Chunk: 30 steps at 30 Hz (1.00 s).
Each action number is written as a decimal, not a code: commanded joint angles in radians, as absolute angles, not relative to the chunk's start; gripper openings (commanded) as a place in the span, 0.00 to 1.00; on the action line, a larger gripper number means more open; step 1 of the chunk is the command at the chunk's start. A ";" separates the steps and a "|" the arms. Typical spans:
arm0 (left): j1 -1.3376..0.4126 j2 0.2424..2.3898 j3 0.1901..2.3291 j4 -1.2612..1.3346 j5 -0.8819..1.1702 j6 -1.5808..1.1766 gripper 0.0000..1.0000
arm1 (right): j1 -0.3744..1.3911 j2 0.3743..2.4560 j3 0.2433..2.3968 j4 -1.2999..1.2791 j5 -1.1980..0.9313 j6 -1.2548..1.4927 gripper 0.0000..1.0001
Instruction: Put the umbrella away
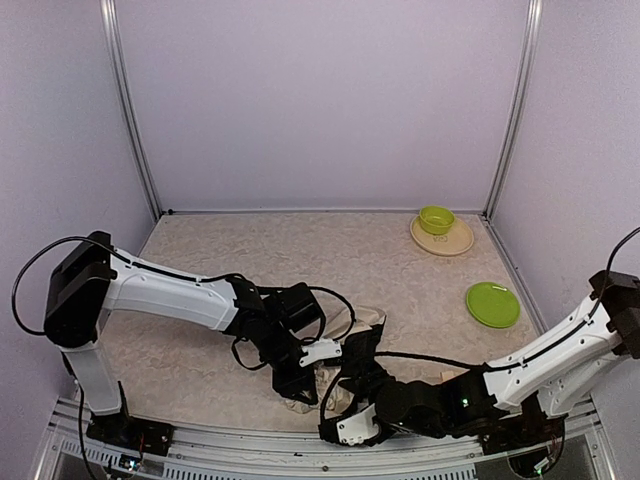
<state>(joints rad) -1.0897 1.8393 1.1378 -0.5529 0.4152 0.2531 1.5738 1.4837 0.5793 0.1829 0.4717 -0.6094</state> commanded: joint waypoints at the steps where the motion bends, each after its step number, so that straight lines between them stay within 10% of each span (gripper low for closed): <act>1: -1.078 1.897 1.127 -0.633 0.405 0.257 0.41 | 1.539 1.520 0.578 0.307 0.565 -0.658 0.78; 11: -1.071 1.898 1.130 -0.628 0.442 0.258 0.40 | 1.474 1.621 0.610 0.235 0.452 -0.629 0.74; 21: -1.029 1.864 1.105 -0.563 0.559 0.221 0.41 | 1.445 1.691 0.678 0.190 0.333 -0.459 0.11; 30: -0.897 1.438 0.834 -0.116 0.342 -0.077 0.74 | 1.358 1.648 0.701 0.004 0.072 -0.165 0.00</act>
